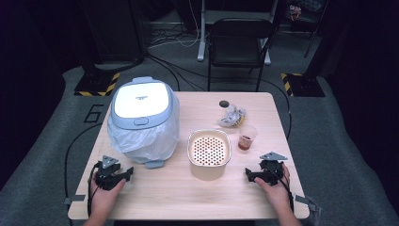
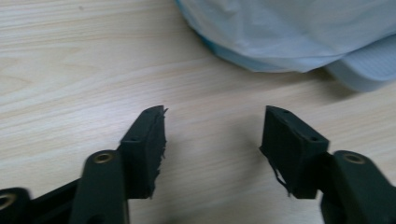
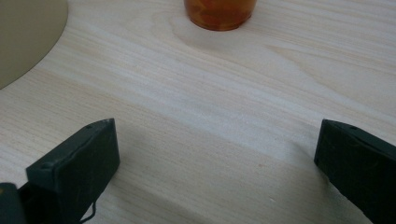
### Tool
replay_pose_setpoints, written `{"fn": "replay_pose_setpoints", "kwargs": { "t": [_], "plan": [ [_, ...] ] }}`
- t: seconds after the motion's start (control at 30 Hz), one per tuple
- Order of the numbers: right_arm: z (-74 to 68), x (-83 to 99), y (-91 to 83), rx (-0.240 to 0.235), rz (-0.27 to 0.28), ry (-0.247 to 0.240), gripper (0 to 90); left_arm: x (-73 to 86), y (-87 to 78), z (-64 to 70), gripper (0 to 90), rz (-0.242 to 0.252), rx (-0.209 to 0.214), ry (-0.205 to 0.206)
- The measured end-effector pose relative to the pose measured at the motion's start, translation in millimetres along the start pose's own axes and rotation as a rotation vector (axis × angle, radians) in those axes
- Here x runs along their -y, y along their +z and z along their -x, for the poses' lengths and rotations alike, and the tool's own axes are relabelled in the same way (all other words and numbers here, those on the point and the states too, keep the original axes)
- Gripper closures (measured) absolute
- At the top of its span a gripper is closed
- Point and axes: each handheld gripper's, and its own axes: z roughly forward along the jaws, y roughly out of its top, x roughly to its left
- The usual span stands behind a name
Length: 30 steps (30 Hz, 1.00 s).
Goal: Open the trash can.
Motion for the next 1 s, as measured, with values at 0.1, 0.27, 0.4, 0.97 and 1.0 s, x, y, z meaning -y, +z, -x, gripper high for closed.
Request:
{"fn": "replay_pose_setpoints", "kwargs": {
  "t": [0.1,0.27,0.4,0.97,1.0],
  "plan": [
    [0.0,0.0,0.0,0.000,0.000,0.000,0.0,-1.3,-3.8,2.7,48.2,0.004,0.021,0.007],
    [0.0,0.0,0.0,0.000,0.000,0.000,0.0,-7.0,-10.1,9.6,53.8,0.017,0.035,0.017],
    [0.0,0.0,0.0,0.000,0.000,0.000,0.0,-11.8,-15.2,20.0,57.2,0.024,0.054,0.023],
    [0.0,0.0,0.0,0.000,0.000,0.000,0.0,-26.0,-25.2,65.1,84.3,0.009,0.052,0.308],
    [0.0,0.0,0.0,0.000,0.000,0.000,0.0,-27.0,-25.3,68.3,85.6,0.008,0.048,0.330]
  ]
}}
